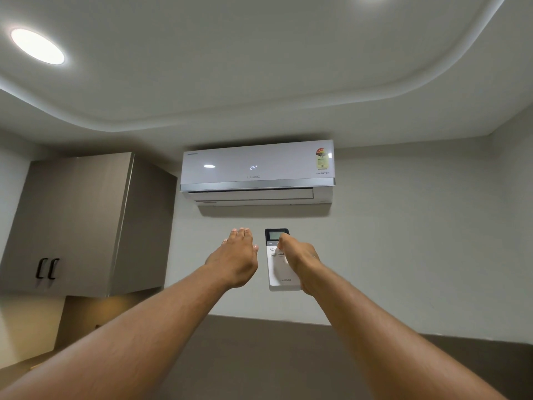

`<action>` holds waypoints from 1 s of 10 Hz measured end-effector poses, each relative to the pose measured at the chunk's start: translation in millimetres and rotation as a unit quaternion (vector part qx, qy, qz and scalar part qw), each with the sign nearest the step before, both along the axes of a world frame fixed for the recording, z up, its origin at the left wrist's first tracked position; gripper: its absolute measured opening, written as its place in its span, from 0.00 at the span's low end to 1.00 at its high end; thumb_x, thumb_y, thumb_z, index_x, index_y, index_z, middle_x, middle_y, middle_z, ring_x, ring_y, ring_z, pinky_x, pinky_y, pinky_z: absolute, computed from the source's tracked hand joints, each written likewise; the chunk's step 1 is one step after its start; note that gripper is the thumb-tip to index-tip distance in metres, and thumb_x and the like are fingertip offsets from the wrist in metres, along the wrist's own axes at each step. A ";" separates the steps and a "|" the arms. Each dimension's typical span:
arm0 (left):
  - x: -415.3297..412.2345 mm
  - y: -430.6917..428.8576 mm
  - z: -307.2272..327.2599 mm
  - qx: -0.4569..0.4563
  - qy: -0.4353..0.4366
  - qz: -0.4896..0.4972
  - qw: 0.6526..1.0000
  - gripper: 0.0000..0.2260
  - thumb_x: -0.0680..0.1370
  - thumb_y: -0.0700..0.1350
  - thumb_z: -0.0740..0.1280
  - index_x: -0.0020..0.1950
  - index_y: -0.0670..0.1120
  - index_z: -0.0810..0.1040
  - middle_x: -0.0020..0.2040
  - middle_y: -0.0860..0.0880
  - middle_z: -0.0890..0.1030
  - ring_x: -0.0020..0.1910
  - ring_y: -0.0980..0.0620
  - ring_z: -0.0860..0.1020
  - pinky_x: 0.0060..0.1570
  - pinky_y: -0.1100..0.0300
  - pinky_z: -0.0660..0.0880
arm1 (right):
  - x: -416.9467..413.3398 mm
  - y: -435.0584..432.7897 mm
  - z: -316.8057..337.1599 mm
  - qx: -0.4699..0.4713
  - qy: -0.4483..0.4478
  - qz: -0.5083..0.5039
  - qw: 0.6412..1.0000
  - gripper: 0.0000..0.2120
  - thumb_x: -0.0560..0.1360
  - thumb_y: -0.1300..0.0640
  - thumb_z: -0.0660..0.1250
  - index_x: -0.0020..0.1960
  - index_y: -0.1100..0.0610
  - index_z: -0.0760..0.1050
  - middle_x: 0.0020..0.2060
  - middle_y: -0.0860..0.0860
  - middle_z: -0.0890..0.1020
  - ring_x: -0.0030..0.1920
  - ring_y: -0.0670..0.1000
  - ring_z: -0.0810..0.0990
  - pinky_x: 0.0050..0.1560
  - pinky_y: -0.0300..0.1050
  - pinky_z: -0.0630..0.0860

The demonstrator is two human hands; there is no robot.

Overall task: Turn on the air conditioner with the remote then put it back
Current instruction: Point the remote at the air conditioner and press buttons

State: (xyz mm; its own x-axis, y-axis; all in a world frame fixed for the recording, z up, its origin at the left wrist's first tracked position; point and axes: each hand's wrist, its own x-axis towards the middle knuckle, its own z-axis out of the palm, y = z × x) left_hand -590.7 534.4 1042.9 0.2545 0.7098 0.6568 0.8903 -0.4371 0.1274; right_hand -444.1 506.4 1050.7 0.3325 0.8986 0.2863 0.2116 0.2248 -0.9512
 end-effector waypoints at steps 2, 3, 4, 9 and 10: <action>-2.2 -0.2 -2.9 0.003 0.000 0.001 1.000 0.26 0.84 0.51 0.46 0.80 0.42 0.47 0.81 0.45 0.49 0.80 0.47 0.46 0.77 0.50 0.48 | -0.5 -2.4 -0.9 0.002 -0.007 0.005 1.000 0.08 0.69 0.50 0.63 0.41 0.55 0.75 0.38 0.55 0.81 0.35 0.55 0.78 0.32 0.43 0.71; -3.3 0.0 -2.6 0.005 0.000 0.002 1.000 0.26 0.84 0.51 0.46 0.80 0.42 0.47 0.81 0.45 0.49 0.80 0.47 0.46 0.77 0.50 0.48 | -1.8 -3.1 -1.4 0.000 -0.011 0.006 1.000 0.08 0.69 0.50 0.63 0.41 0.54 0.75 0.38 0.55 0.81 0.35 0.55 0.78 0.32 0.43 0.70; -6.4 -0.5 -2.3 0.003 -0.002 0.005 1.000 0.26 0.84 0.51 0.46 0.80 0.42 0.47 0.81 0.45 0.49 0.80 0.47 0.46 0.77 0.50 0.48 | -4.1 -5.1 -0.8 0.001 -0.012 0.010 1.000 0.08 0.69 0.50 0.63 0.41 0.55 0.74 0.37 0.55 0.80 0.35 0.55 0.78 0.31 0.43 0.70; -8.9 -6.5 0.1 0.006 -0.010 0.008 1.000 0.26 0.84 0.51 0.46 0.80 0.42 0.48 0.81 0.45 0.49 0.80 0.47 0.46 0.77 0.50 0.48 | -8.2 -12.6 1.9 0.008 -0.010 0.024 1.000 0.07 0.69 0.51 0.64 0.42 0.55 0.74 0.40 0.56 0.80 0.40 0.57 0.79 0.35 0.43 0.72; -8.9 -9.4 1.0 0.005 -0.011 0.005 1.000 0.26 0.83 0.51 0.46 0.80 0.41 0.48 0.81 0.44 0.50 0.80 0.47 0.47 0.77 0.50 0.48 | -9.9 -13.0 1.9 0.011 -0.009 0.031 0.999 0.08 0.69 0.51 0.64 0.42 0.55 0.74 0.41 0.57 0.81 0.41 0.58 0.79 0.36 0.43 0.73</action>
